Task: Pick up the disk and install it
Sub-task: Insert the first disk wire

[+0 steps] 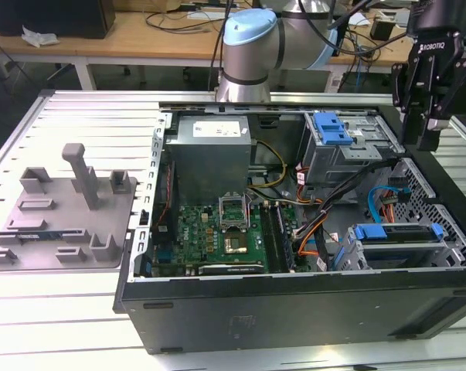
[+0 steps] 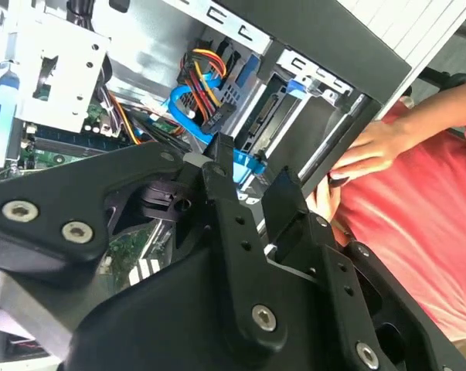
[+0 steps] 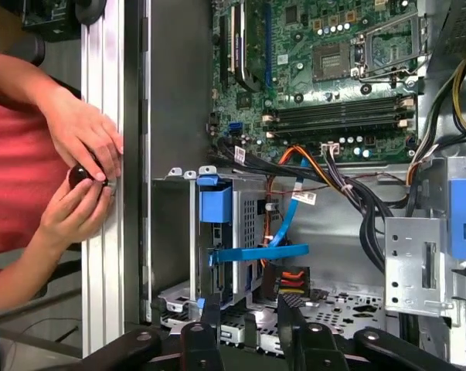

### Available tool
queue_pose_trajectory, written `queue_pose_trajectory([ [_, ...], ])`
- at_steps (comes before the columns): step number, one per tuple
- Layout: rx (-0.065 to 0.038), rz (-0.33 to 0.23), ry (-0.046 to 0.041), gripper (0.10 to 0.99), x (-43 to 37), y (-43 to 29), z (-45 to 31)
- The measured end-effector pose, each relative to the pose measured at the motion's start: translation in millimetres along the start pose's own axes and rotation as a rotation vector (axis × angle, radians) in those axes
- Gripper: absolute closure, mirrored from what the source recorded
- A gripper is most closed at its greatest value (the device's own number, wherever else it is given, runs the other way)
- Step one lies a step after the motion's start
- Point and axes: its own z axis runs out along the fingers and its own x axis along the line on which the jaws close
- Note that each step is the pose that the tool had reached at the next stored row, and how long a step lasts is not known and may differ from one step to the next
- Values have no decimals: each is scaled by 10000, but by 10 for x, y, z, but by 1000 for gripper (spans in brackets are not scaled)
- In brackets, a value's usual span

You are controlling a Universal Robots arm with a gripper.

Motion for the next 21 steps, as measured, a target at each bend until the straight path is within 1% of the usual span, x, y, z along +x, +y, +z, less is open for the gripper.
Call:
queue_pose_trajectory([
  [1,-1,-1,27,659,-7,0,0],
  [2,1,0,42,659,-40,-1,-8],
  [4,9,-16,39,659,-85,-11,-20],
  [5,23,-45,40,659,-119,-23,-32],
  [6,30,-57,39,659,-151,-33,-25],
  [7,53,-42,42,659,-161,-35,-5],
  [8,115,-6,43,659,-167,-38,5],
  [10,143,72,42,659,-172,-39,14],
  [11,132,154,38,659,-174,-39,19],
  [13,62,366,37,659,-181,-39,32],
  [15,24,553,34,659,-186,-39,43],
  [16,53,638,34,659,-189,-39,47],
  [18,169,754,24,659,-191,-40,51],
  [19,293,837,23,659,-192,-39,53],
  [21,469,949,28,659,-194,-36,58],
])
